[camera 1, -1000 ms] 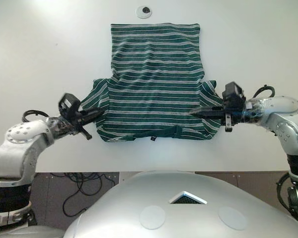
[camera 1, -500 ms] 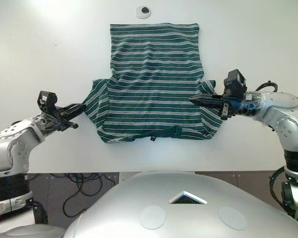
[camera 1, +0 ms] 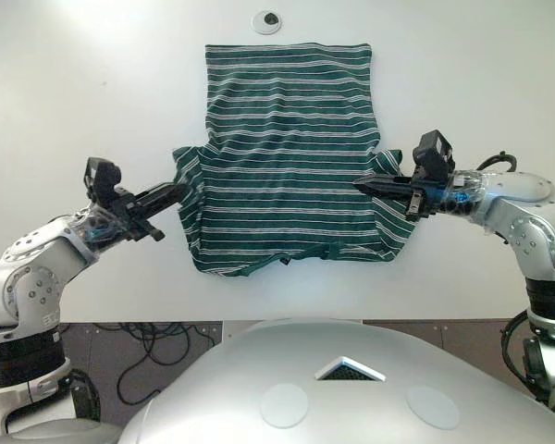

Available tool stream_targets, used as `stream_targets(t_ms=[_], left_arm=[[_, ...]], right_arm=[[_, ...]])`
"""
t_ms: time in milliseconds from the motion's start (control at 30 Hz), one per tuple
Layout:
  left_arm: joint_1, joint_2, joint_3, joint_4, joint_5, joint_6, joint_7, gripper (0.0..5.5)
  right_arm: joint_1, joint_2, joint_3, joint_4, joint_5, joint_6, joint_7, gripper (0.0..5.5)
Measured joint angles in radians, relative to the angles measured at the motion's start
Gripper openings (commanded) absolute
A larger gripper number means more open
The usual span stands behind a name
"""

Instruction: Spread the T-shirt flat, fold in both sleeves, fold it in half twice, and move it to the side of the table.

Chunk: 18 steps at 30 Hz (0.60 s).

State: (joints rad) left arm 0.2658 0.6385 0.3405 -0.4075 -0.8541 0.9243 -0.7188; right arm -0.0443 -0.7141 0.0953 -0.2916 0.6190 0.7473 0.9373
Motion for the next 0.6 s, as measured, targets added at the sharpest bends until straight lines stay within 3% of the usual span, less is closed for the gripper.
stream_targets(t_ms=[167,300,367,467,600], left_arm=[[-0.05,-0.042,-0.153,-0.024,0.039,0.019,0.066,0.01],[-0.091,-0.116,-0.287,0.022,0.126,-0.004,0.131,0.74],[-0.09,-0.132,-0.325,0.049,0.169,-0.015,0.145,1.03],[-0.071,-0.135,-0.35,0.042,0.199,-0.054,0.149,1.26],[-0.02,-0.139,-0.312,-0.003,0.184,-0.08,0.144,1.26]], right_arm=[[-0.005,-0.001,0.028,0.022,-0.038,-0.004,0.007,0.0],[-0.045,0.045,-0.004,0.119,-0.076,0.019,-0.109,0.76],[-0.05,0.045,-0.079,0.158,-0.059,0.066,-0.155,1.09],[-0.027,0.034,-0.155,0.169,-0.033,0.112,-0.168,1.7],[0.101,-0.054,-0.215,0.156,-0.031,0.162,-0.138,1.7]])
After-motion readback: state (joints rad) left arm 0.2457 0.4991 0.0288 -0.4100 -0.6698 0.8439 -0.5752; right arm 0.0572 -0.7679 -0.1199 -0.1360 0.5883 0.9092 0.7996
